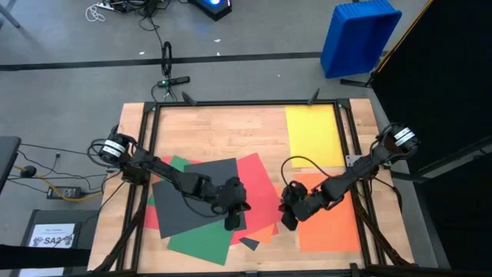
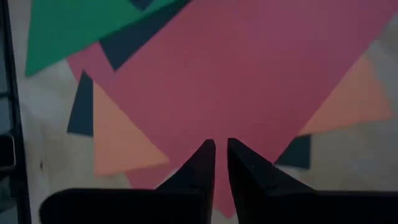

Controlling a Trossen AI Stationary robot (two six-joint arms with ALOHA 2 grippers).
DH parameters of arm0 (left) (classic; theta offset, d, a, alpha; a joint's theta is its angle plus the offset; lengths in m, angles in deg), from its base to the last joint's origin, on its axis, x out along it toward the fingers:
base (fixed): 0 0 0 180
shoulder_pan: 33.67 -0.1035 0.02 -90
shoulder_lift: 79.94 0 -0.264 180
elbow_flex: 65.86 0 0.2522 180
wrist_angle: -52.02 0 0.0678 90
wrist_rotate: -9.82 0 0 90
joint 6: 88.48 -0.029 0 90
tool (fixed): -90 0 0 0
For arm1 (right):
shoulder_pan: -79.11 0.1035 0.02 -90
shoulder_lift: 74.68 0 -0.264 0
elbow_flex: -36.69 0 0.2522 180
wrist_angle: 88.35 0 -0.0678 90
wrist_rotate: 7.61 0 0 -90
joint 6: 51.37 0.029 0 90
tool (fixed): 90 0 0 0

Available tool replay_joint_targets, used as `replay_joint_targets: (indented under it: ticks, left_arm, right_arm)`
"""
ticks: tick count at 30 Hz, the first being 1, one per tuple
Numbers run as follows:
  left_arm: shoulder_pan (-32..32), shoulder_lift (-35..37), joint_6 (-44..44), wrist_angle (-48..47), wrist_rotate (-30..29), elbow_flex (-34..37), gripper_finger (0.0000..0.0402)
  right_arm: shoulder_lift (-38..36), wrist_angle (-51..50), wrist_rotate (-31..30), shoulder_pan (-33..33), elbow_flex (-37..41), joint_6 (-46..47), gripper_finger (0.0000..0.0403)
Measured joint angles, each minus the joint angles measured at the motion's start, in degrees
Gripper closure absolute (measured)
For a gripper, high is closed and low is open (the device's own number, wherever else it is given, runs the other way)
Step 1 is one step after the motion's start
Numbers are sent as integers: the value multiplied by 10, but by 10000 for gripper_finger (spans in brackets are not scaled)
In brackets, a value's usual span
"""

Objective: Organize paper
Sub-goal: Stack the orange colored paper on top of the orange colored papers

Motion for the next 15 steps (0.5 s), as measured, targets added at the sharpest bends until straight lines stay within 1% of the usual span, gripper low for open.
replay_joint_targets:
  ticks: [2, 6, 11, 15]
  left_arm:
    - [7, -9, 13, 3, -13, 0, 402]
    - [20, -27, 38, 11, -17, -1, 402]
    - [41, -64, 66, 56, -16, -2, 402]
    - [50, -84, 76, 90, -19, -2, 402]
  right_arm:
    - [8, -4, 0, 9, 0, 5, 370]
    - [14, -16, 7, 17, 0, 15, 350]
    - [14, 1, 13, 27, 0, 16, 336]
    - [9, -15, 8, 31, -4, 12, 330]
